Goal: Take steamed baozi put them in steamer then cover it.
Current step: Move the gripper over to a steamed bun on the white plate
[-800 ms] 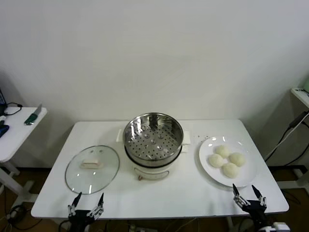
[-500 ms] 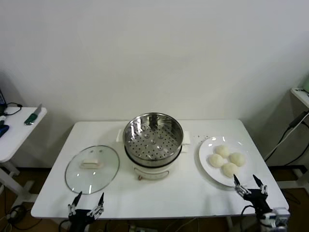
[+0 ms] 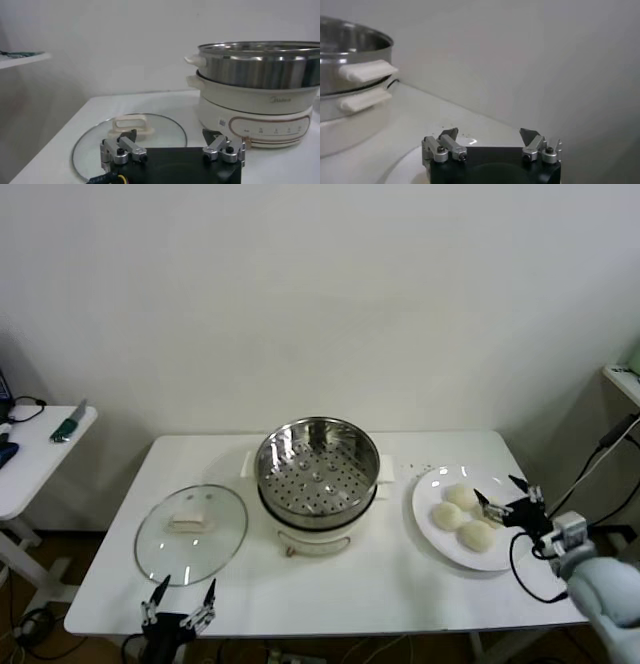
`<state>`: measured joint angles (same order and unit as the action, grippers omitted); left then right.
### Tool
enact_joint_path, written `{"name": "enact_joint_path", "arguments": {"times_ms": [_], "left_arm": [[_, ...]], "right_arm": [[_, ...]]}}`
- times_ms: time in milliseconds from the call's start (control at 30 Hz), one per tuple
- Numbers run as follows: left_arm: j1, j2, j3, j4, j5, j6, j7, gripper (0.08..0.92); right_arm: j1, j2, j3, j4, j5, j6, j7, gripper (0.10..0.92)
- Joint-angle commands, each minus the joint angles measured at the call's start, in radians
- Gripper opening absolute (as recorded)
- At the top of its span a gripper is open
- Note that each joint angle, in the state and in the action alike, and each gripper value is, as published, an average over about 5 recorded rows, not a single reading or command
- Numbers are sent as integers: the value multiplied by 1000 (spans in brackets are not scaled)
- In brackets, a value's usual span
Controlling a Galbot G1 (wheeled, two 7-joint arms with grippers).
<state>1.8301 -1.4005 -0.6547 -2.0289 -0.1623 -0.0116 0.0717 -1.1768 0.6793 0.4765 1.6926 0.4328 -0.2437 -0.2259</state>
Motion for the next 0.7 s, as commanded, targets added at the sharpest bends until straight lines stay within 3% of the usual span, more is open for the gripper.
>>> {"name": "enact_joint_path", "arguments": {"times_ms": [33, 333, 533, 700], "left_arm": [[1, 2, 1, 2, 0, -2, 0, 823], [7, -6, 12, -3, 5, -6, 1, 823], [3, -20, 19, 2, 16, -3, 4, 823], [-1, -21, 17, 12, 16, -4, 7, 823]], "right_arm": [[487, -259, -383, -217, -156, -21, -327, 823], [1188, -248, -1108, -494, -329, 186, -773, 823], [1513, -78, -1476, -724, -429, 318, -931, 823], [1586, 46, -1613, -845, -433, 347, -989, 823]]}}
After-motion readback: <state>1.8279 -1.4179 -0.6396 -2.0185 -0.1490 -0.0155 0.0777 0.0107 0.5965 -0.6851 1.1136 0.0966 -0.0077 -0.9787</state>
